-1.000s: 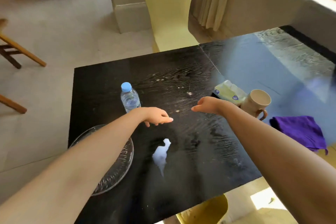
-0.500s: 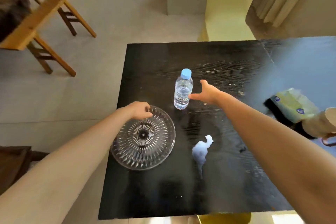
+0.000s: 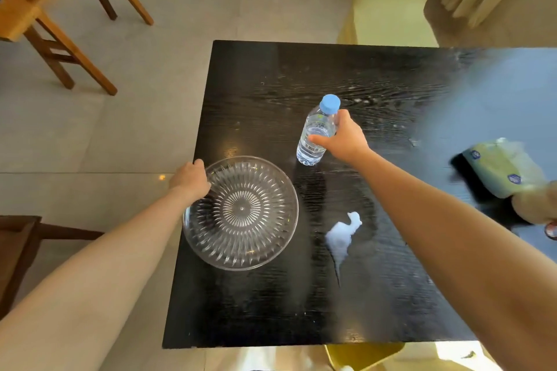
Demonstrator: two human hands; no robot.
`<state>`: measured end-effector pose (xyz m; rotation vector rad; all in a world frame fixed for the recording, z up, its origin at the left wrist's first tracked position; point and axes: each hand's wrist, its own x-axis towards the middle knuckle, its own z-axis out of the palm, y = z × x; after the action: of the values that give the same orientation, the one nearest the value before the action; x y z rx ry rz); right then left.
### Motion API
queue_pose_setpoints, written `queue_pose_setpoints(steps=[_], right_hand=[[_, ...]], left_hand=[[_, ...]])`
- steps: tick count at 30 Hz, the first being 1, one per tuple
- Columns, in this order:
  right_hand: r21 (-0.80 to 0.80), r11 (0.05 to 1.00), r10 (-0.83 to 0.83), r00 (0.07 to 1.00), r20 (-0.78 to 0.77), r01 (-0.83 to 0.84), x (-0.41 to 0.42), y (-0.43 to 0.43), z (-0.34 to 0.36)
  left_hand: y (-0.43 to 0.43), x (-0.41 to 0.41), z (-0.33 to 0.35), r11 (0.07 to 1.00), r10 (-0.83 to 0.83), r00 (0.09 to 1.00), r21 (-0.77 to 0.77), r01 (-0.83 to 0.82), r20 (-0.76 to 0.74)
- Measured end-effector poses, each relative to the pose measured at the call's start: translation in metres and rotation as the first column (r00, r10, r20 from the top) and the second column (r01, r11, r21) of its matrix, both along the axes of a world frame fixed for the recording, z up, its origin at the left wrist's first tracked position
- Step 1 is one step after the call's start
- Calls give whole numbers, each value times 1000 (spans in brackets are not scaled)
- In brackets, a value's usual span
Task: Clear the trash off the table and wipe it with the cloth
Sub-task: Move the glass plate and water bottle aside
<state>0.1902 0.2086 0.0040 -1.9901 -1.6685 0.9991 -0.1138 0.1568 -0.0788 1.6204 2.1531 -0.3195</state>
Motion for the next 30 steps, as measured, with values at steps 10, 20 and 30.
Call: queue_pose_setpoints(steps=[10, 20, 30], right_hand=[[51, 981, -183, 979, -86, 188, 39, -26, 16], [127, 904, -404, 913, -61, 408, 165, -84, 47], [103, 771, -632, 775, 5, 628, 304, -185, 39]], left_hand=[[-4, -6, 2, 969, 239, 781, -92, -229, 578], [54, 88, 61, 997, 71, 831, -18, -73, 552], [68, 301, 44, 991, 133, 693, -102, -86, 708]])
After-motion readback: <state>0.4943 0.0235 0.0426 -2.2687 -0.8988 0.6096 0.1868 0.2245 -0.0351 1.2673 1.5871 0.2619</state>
